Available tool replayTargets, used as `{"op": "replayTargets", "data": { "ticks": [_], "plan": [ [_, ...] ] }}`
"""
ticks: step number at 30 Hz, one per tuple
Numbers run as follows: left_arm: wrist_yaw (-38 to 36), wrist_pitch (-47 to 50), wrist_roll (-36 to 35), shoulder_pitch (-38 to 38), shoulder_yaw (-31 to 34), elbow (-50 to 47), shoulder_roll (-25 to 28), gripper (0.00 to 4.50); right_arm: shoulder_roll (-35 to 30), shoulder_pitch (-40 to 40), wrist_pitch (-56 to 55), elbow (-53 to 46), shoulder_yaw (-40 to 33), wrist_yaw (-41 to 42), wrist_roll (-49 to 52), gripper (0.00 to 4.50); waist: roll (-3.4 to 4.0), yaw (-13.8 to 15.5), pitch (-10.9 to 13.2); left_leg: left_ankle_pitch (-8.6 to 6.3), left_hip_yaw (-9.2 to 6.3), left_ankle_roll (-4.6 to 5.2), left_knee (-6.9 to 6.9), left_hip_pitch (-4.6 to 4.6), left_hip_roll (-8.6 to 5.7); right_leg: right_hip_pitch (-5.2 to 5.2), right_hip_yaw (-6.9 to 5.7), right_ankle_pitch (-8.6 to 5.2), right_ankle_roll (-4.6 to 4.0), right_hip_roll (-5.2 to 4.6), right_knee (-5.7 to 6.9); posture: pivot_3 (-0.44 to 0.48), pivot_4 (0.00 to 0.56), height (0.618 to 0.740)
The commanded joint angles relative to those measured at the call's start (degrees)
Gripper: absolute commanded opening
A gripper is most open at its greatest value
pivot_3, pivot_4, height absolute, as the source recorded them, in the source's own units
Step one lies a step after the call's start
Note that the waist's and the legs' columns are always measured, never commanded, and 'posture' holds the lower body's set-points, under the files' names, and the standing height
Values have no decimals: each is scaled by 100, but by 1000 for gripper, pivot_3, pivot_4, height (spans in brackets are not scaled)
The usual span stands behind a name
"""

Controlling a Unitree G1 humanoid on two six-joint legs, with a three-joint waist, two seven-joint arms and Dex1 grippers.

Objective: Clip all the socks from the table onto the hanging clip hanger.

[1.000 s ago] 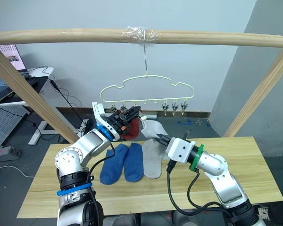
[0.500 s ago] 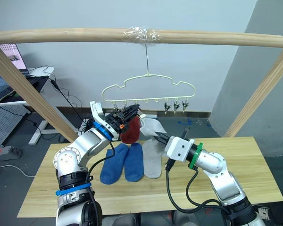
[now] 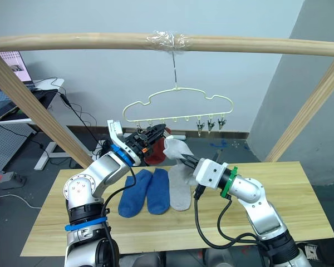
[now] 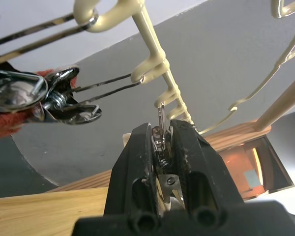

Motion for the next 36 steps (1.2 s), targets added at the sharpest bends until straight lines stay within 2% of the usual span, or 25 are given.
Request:
{"op": "replayTargets", "data": {
  "ticks": [1,10,16,25,36],
  "plan": [
    [-70,-63,-140,-45,-69,-97,45,241,61,-166,-93,-34,10,-5,80,89,0,2,0,0,0,0,0,0,0,0,0,0,0,0,0,-79,140,740],
    [-109,-134,-104,17,-85,-151,176,241,-80,-50,-128,-19,-104,39,124,89,0,12,2,0,0,0,-2,-7,0,-8,1,0,0,0,-1,-73,142,740],
    [-155,-153,-149,-12,-43,-149,353,241,-269,255,350,-269,-358,-98,182,89,1,30,4,0,2,0,-2,-8,0,-9,2,0,0,0,-1,-73,143,740],
    [-136,-165,-161,-31,-159,-111,241,241,-95,-67,816,-295,-196,-393,-265,89,1,42,6,0,1,0,-1,-11,0,-12,2,0,0,0,0,-85,140,740],
    [-137,-158,-195,-92,-204,-75,232,241,-44,-169,748,-214,-10,-478,-577,89,1,44,6,0,2,0,-3,-14,0,-16,2,0,0,0,-1,-86,135,740]
  ]
}}
